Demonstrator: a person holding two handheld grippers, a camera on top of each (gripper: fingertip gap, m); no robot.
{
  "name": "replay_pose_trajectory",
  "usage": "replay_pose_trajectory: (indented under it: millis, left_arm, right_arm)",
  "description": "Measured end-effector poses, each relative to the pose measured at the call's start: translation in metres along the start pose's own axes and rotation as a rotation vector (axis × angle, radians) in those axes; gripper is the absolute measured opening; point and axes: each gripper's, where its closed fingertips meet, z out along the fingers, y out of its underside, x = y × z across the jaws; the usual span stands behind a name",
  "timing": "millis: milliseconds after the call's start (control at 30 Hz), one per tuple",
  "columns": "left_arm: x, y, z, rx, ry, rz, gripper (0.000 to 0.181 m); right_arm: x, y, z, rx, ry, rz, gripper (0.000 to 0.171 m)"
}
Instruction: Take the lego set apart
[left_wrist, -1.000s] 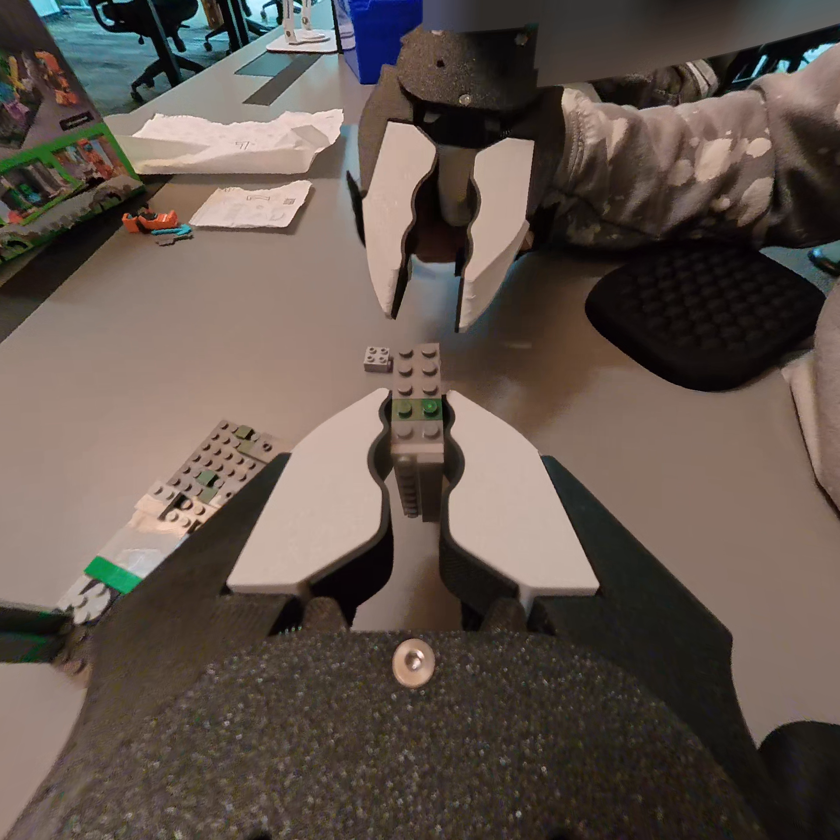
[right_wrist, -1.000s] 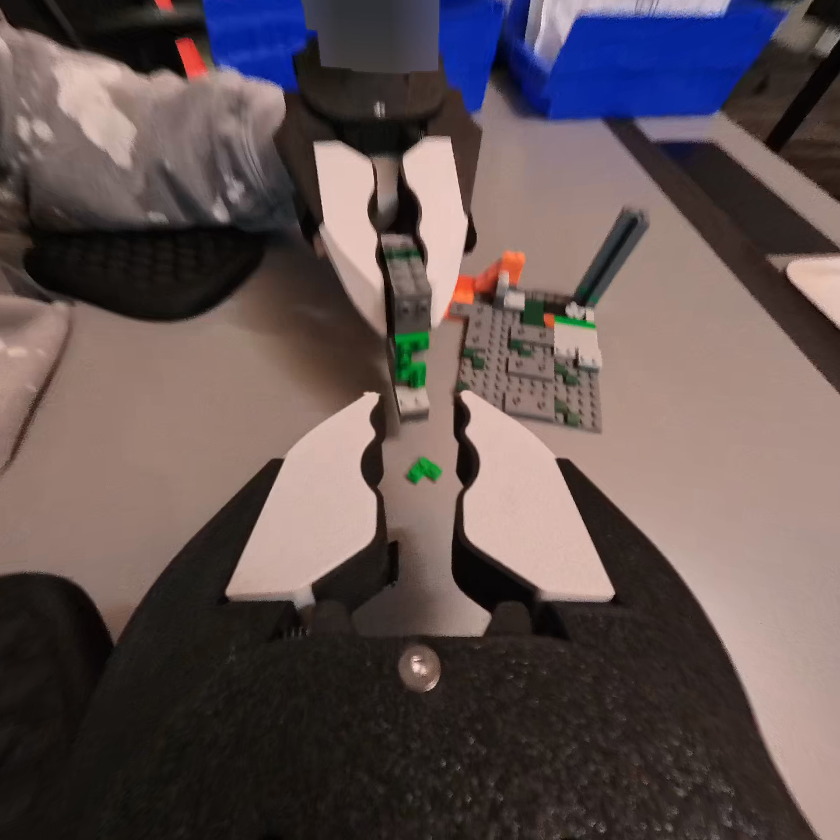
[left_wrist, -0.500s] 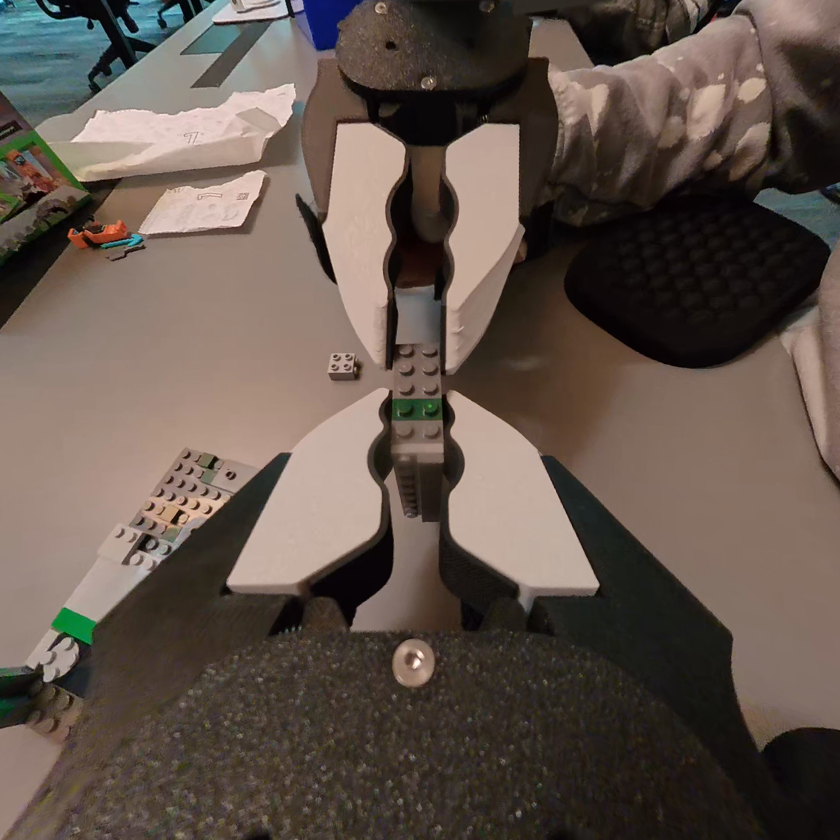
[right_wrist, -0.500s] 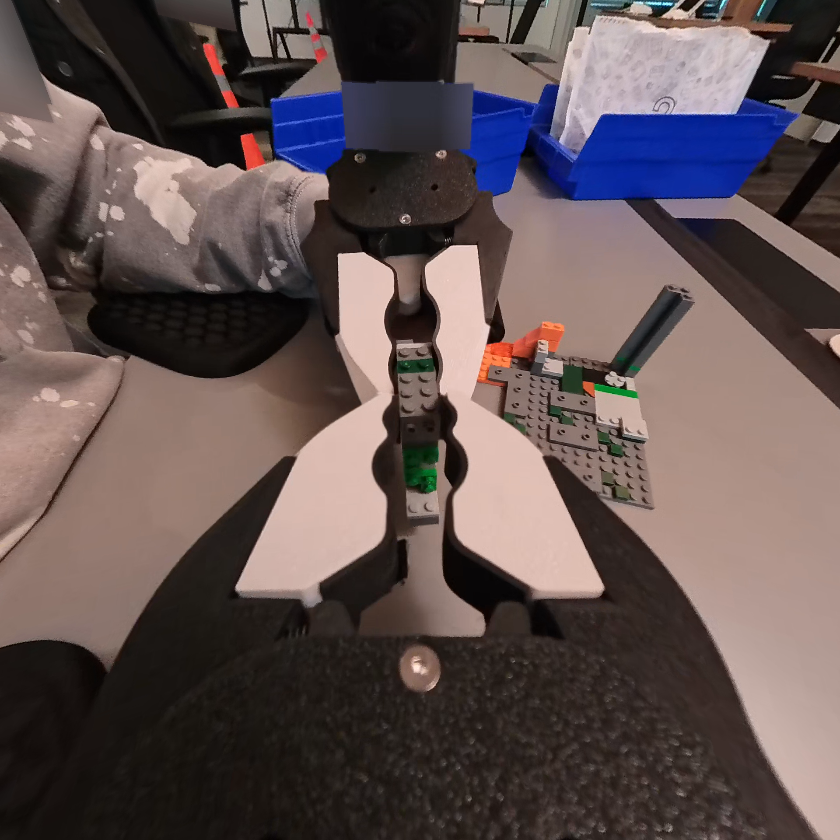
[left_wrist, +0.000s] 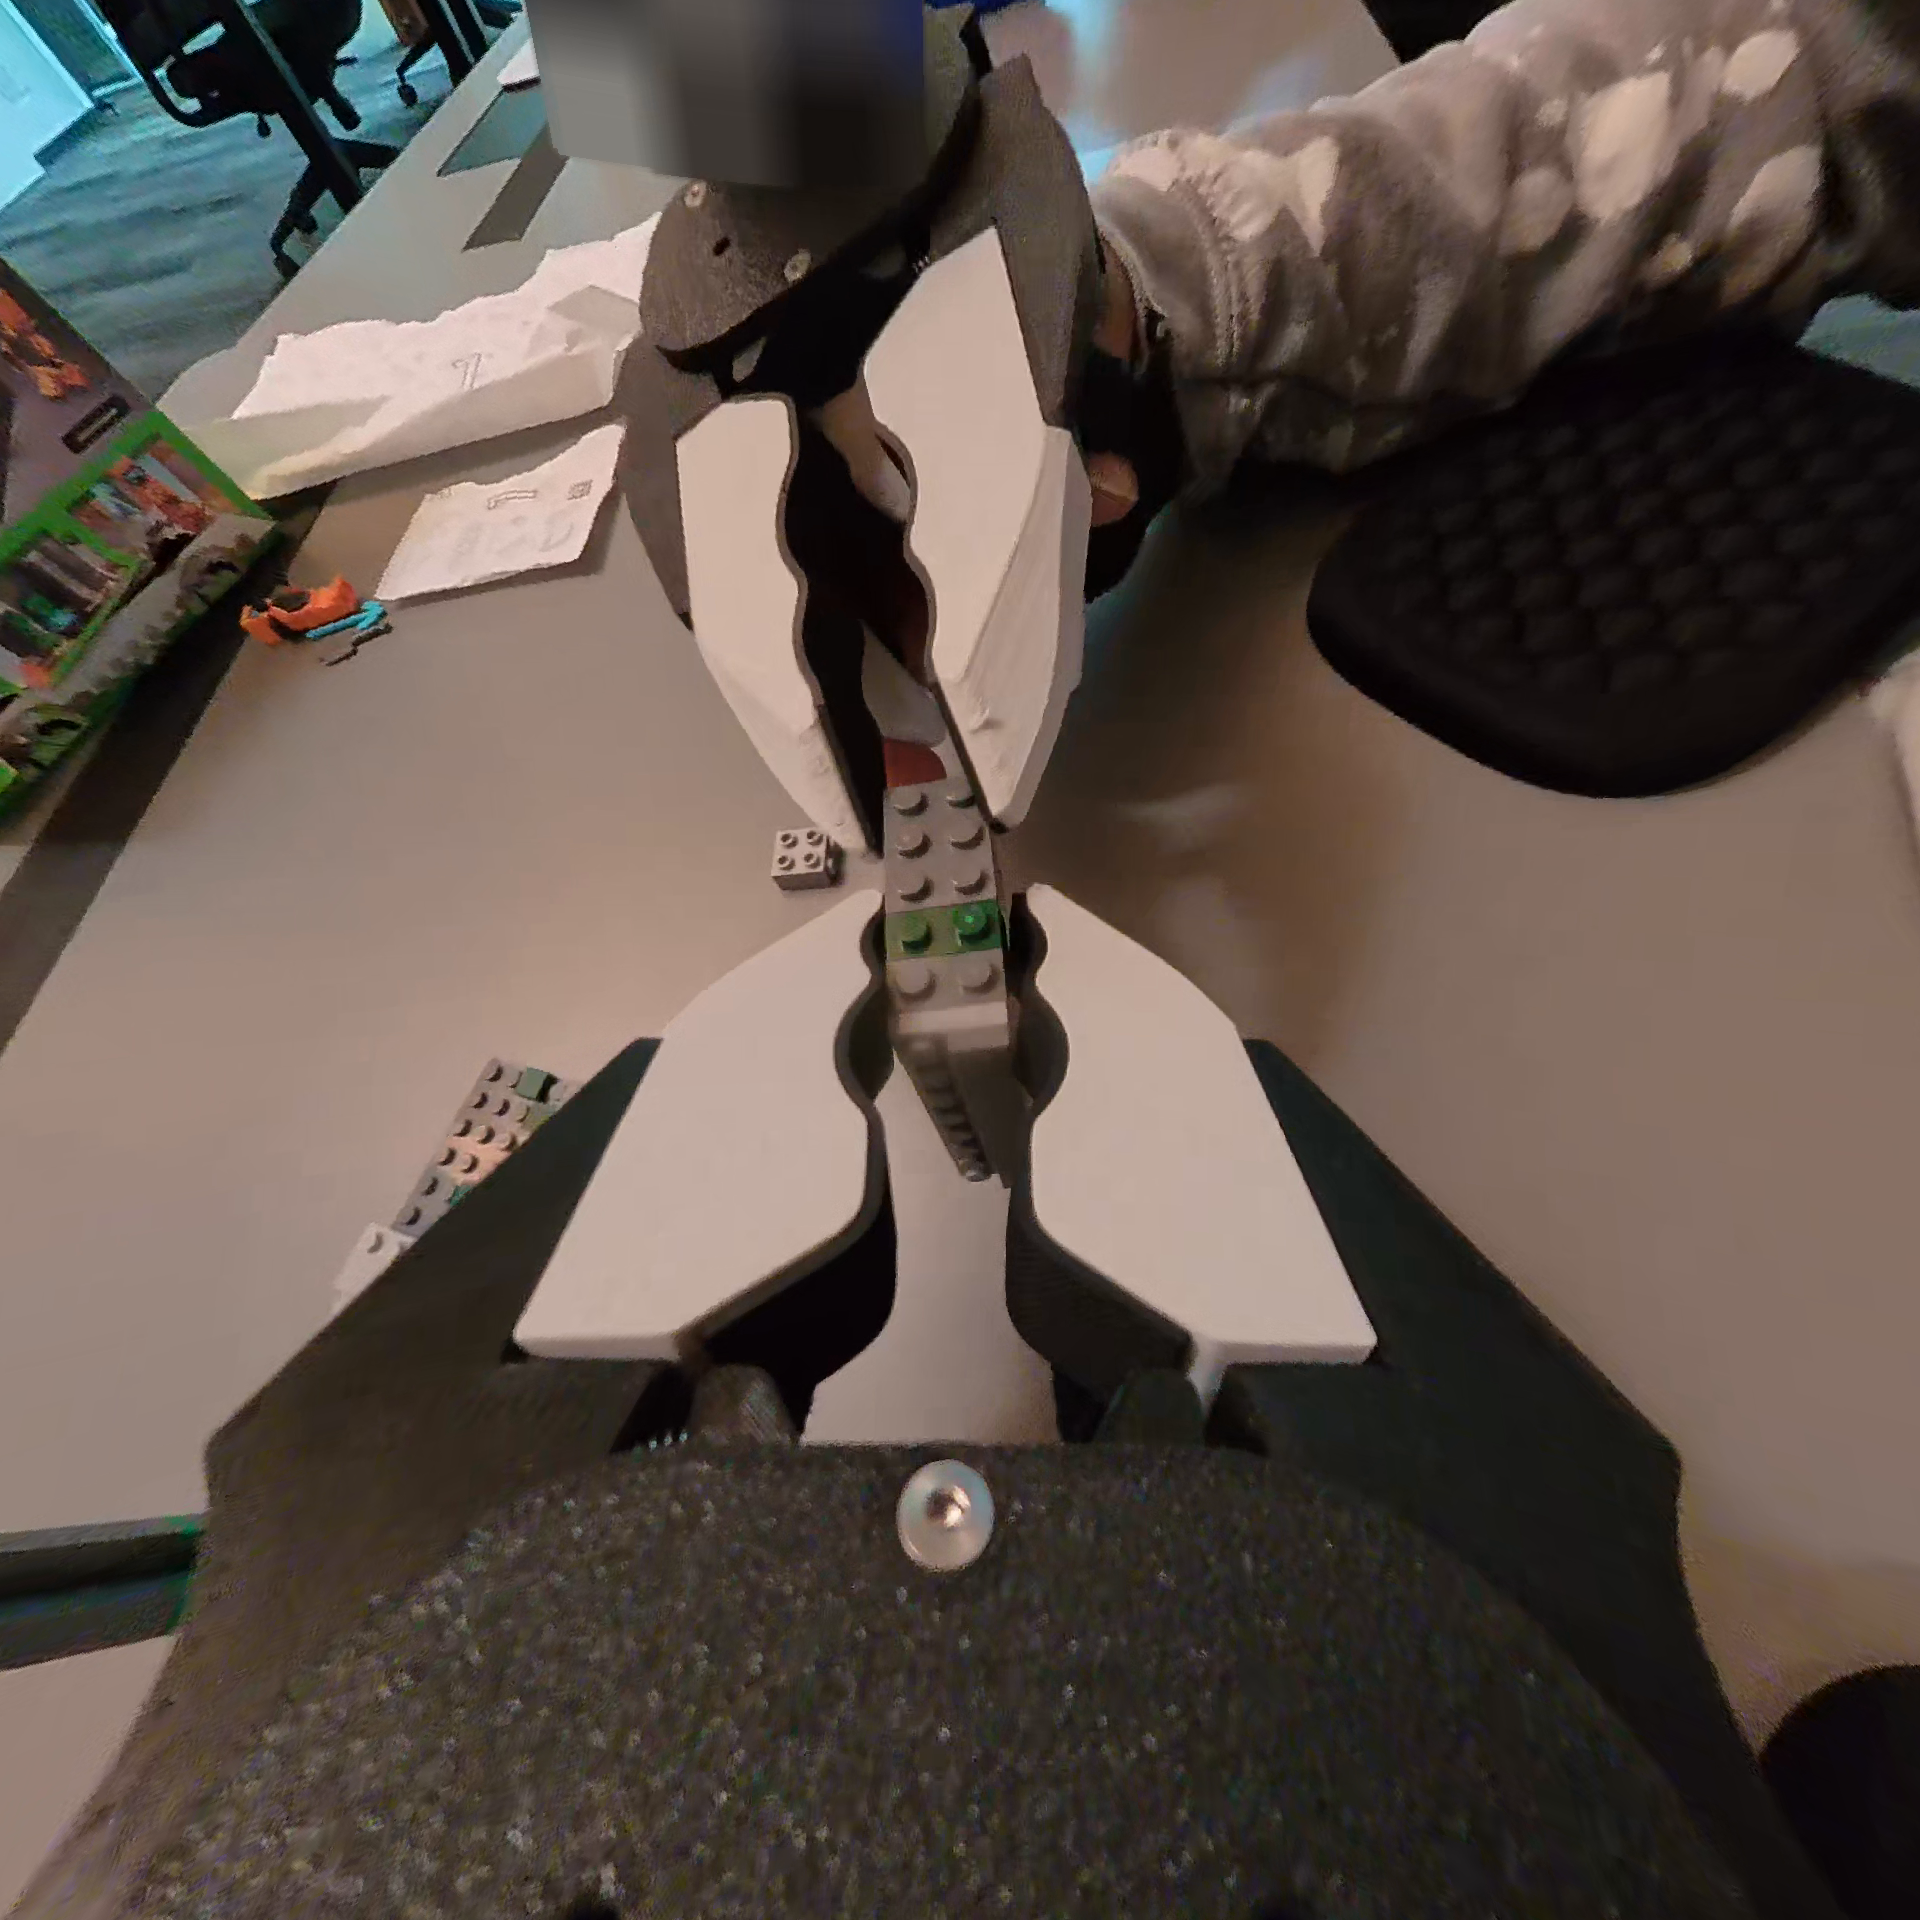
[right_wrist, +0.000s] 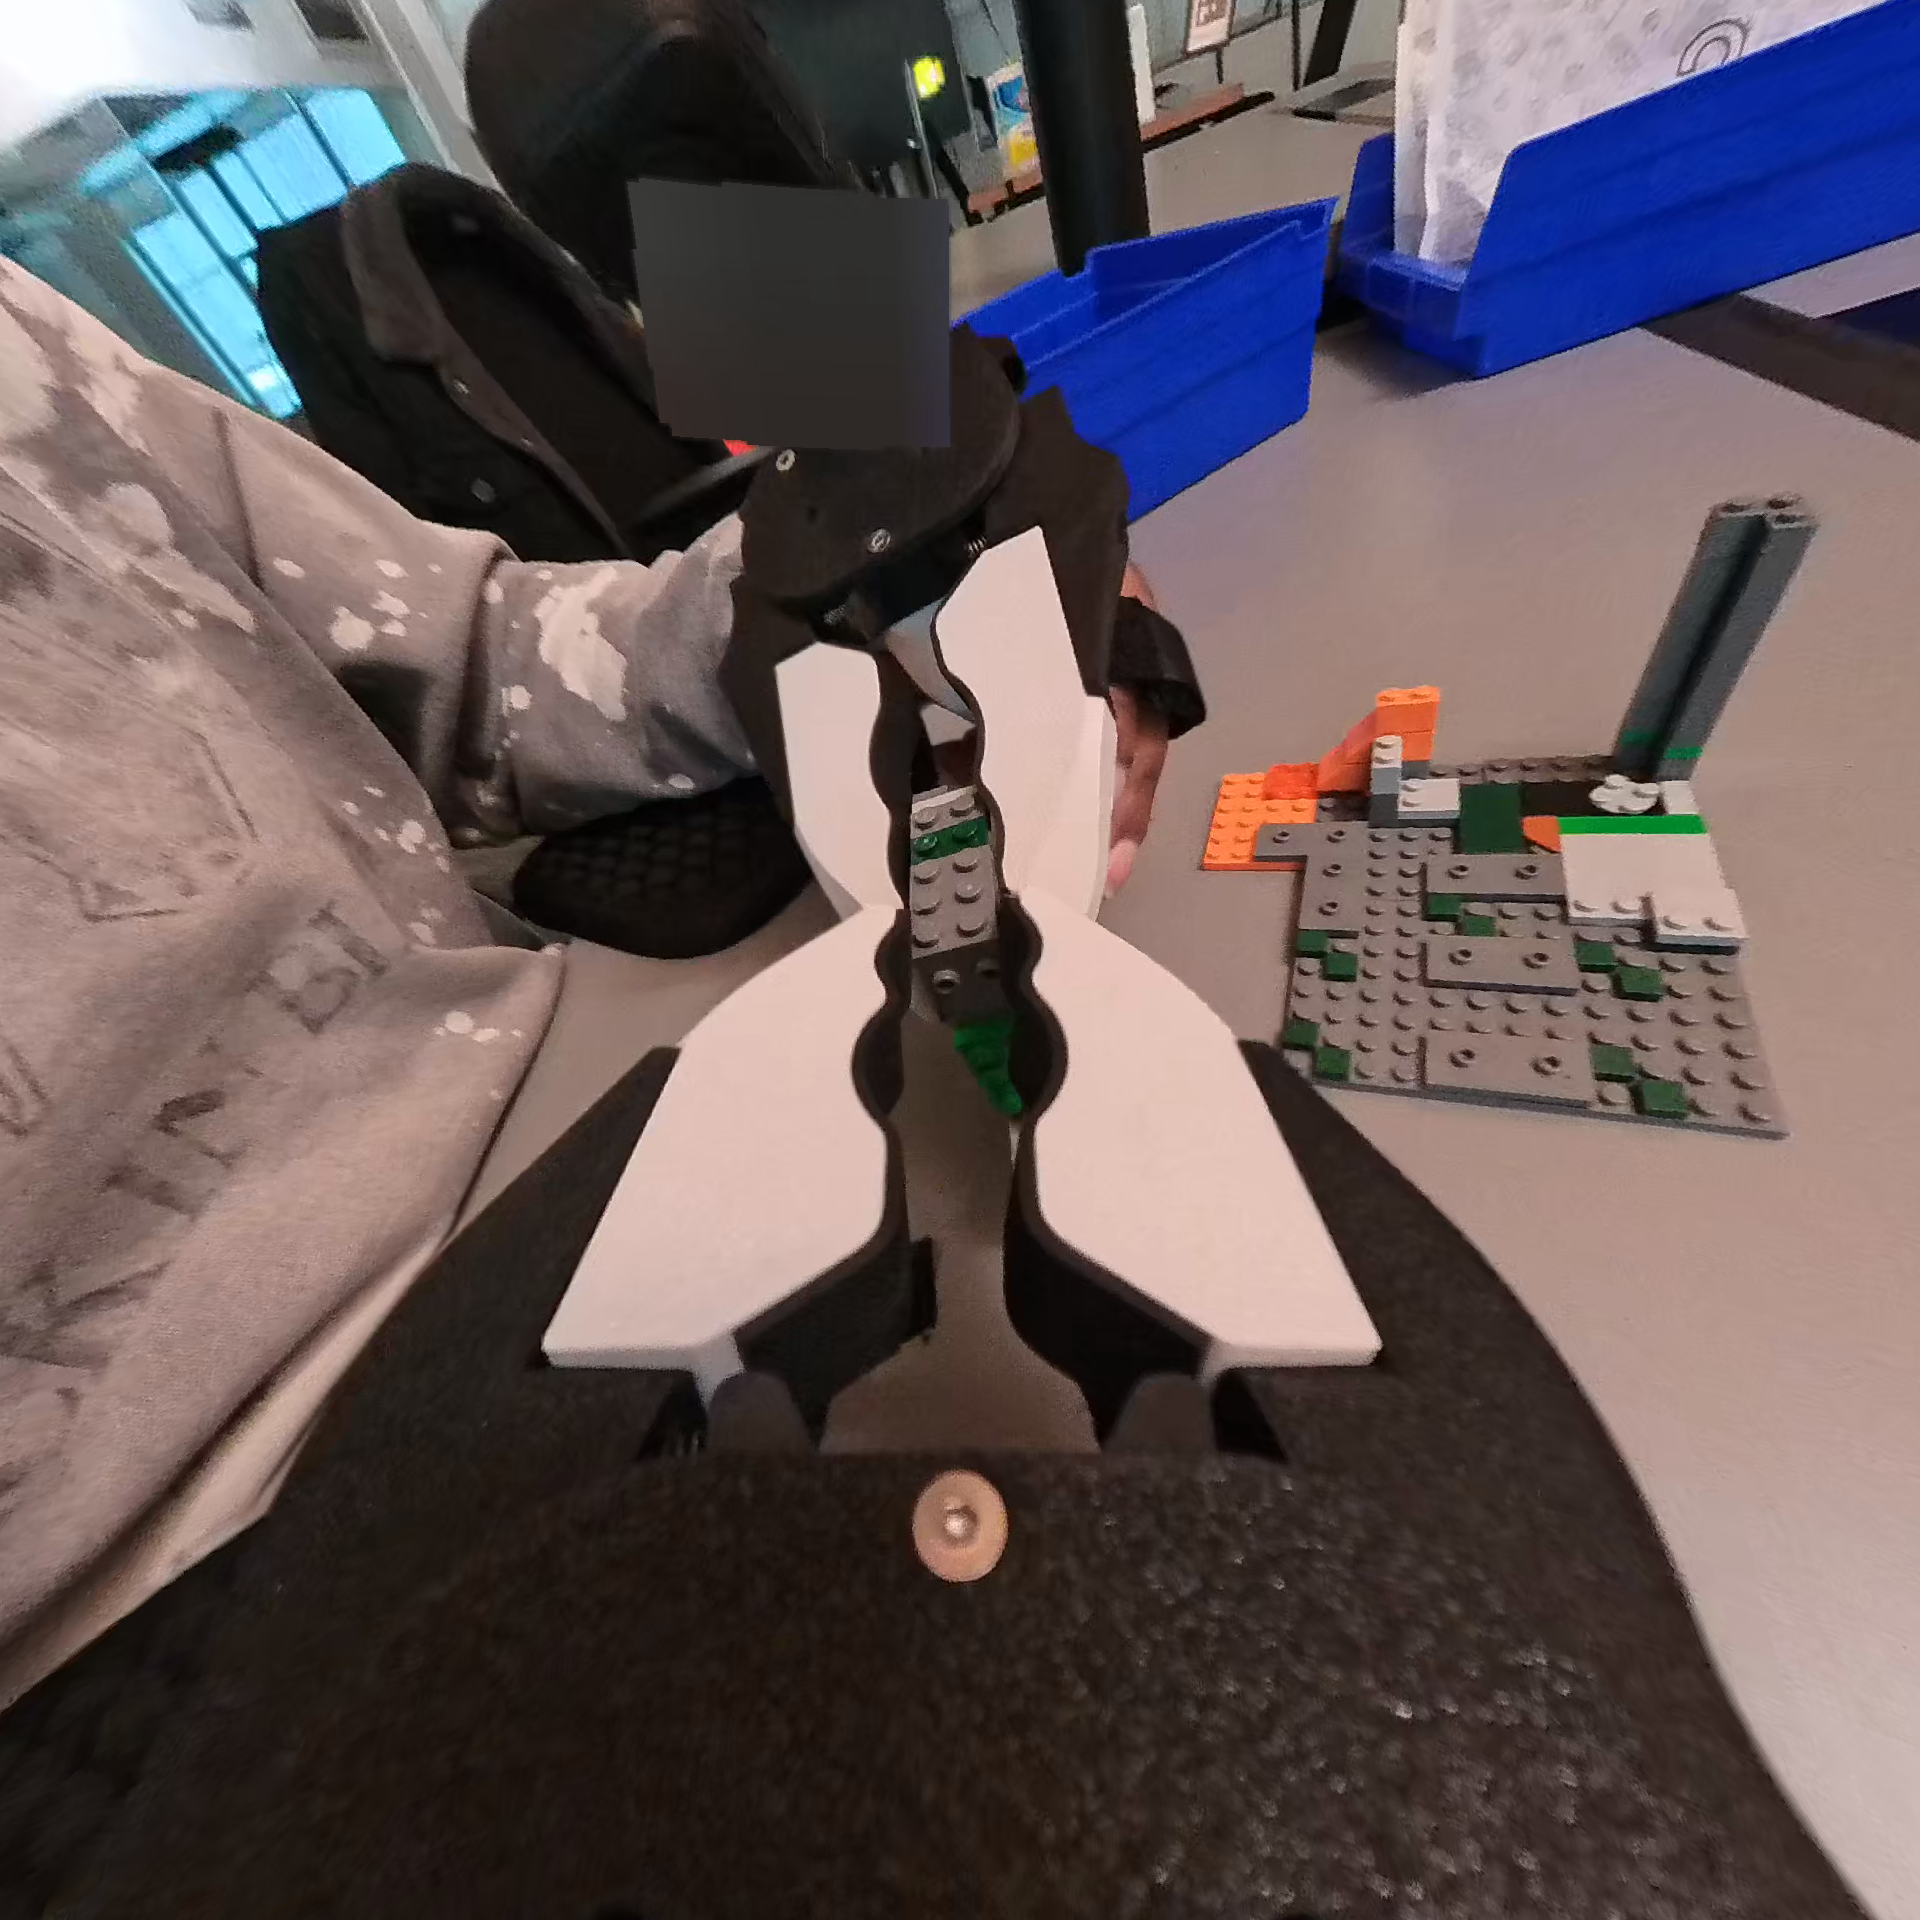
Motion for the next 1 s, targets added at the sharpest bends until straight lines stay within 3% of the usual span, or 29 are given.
replay_pose_trajectory:
  millis: [300, 633, 733, 900, 1000]
  left_arm:
    - [0.01, -0.016, -0.008, 0.137, 0.171, -0.219, 0.019]
    - [0.01, 0.006, 0.001, 0.03, 0.165, -0.213, 0.018]
    - [0.011, 0.014, 0.006, -0.031, 0.145, -0.189, 0.018]
    - [0.013, 0.024, 0.01, -0.089, 0.127, -0.149, 0.018]
    - [0.007, 0.026, 0.01, -0.078, 0.091, -0.138, 0.025]
  right_arm:
    - [-0.009, -0.016, -0.002, 0.124, -0.172, 0.26, 0.014]
    - [0.003, 0.006, 0.008, -0.137, 0.153, -0.138, 0.022]
    - [0.005, 0.016, 0.014, -0.224, 0.211, -0.215, 0.017]
    - [0.007, 0.025, 0.017, -0.289, 0.223, -0.217, 0.016]
    - [0.011, 0.023, 0.013, -0.241, 0.193, -0.111, 0.016]
